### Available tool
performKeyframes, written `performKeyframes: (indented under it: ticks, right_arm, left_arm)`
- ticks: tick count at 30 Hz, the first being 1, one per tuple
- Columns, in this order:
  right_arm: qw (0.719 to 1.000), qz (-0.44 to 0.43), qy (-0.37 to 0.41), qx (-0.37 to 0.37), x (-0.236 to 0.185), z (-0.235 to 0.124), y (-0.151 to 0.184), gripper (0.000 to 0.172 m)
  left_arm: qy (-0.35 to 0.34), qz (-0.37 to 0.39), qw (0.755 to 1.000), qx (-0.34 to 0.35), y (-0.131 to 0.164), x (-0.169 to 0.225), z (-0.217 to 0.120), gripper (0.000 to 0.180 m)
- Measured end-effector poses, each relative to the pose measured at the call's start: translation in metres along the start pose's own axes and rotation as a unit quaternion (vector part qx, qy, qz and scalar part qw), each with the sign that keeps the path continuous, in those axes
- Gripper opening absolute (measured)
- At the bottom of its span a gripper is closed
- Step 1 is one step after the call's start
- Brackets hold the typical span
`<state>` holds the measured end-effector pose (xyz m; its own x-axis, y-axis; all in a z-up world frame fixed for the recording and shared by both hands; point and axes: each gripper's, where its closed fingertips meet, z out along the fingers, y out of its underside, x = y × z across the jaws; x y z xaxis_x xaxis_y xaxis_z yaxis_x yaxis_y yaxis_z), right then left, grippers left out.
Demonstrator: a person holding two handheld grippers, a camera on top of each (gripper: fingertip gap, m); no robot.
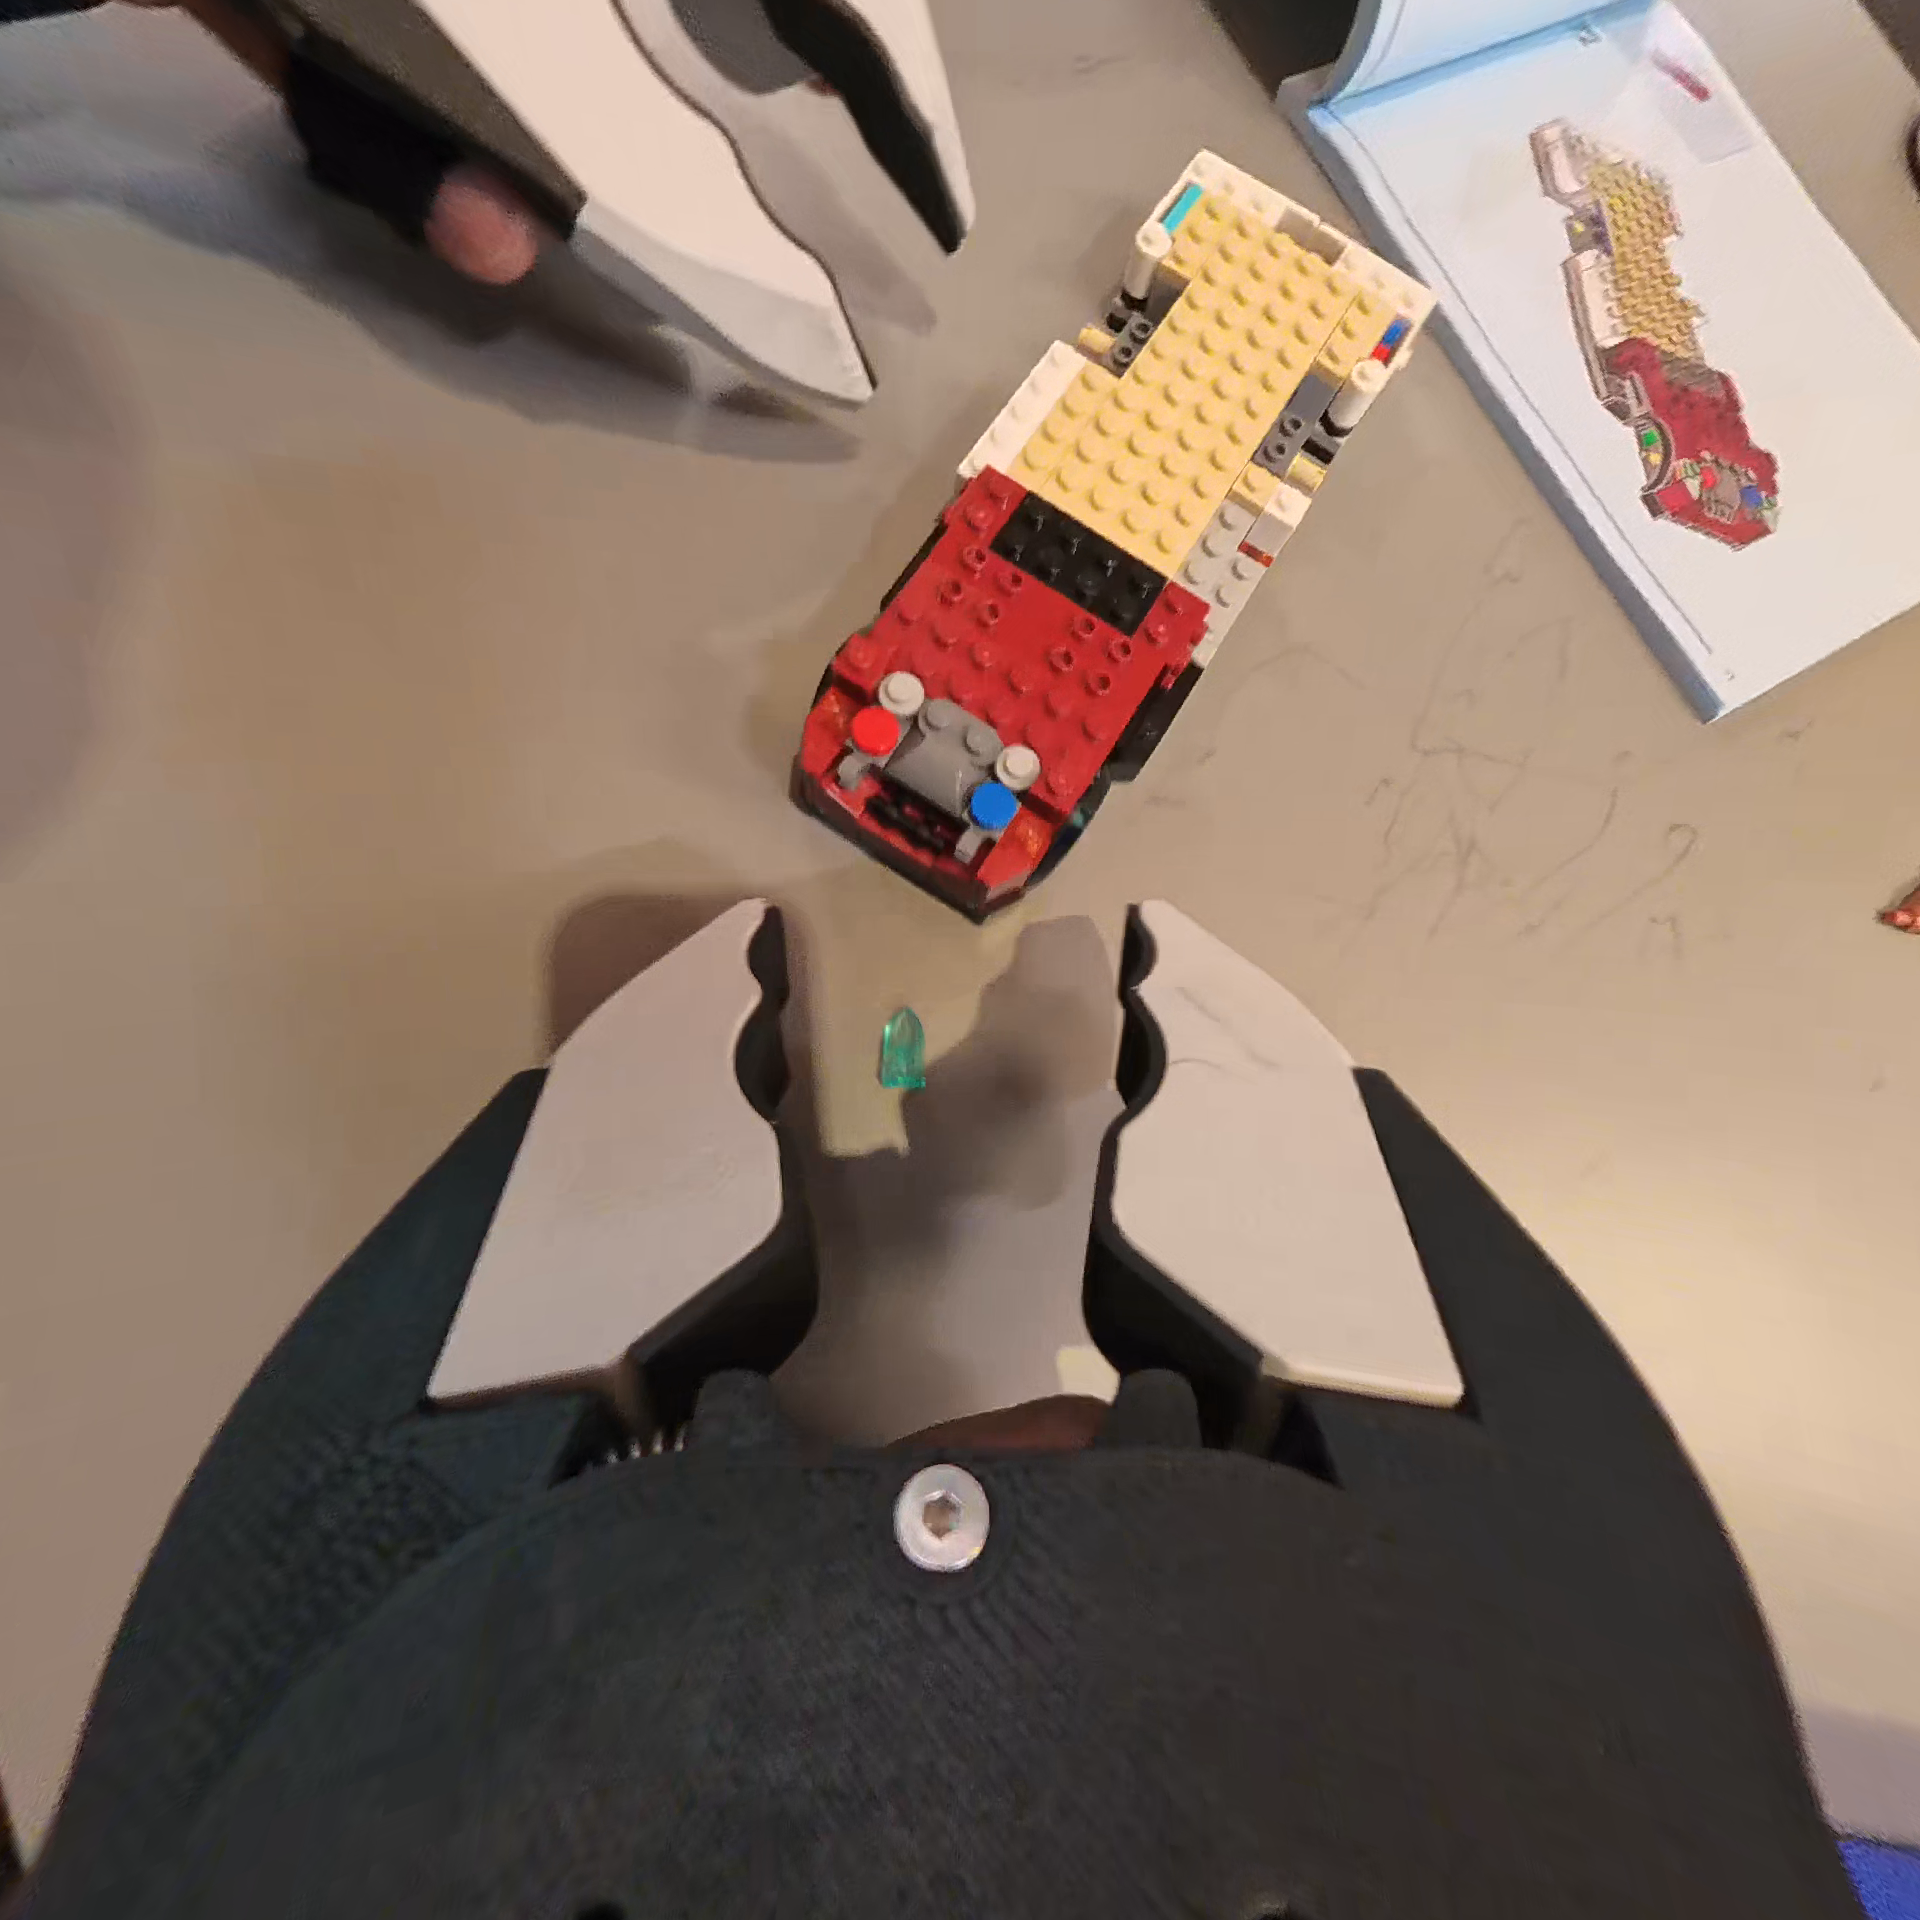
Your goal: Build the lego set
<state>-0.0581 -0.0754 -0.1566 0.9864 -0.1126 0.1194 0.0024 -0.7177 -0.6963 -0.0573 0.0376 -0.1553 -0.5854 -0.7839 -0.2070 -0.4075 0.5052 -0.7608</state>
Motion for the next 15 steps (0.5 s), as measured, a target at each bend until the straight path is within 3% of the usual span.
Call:
performKeyframes:
  ticks: [6, 15]
  right_arm:
    - [0.997, -0.028, 0.070, 0.008, 0.003, 0.009, -0.012, 0.072]
    - [0.994, 0.084, 0.064, -0.003, 0.001, 0.019, -0.017, 0.072]
  left_arm:
    - [-0.024, 0.092, 0.995, 0.009, -0.005, 0.010, 0.002, 0.042]
    - [-0.062, 0.274, 0.959, 0.047, -0.016, 0.027, 0.002, 0.047]
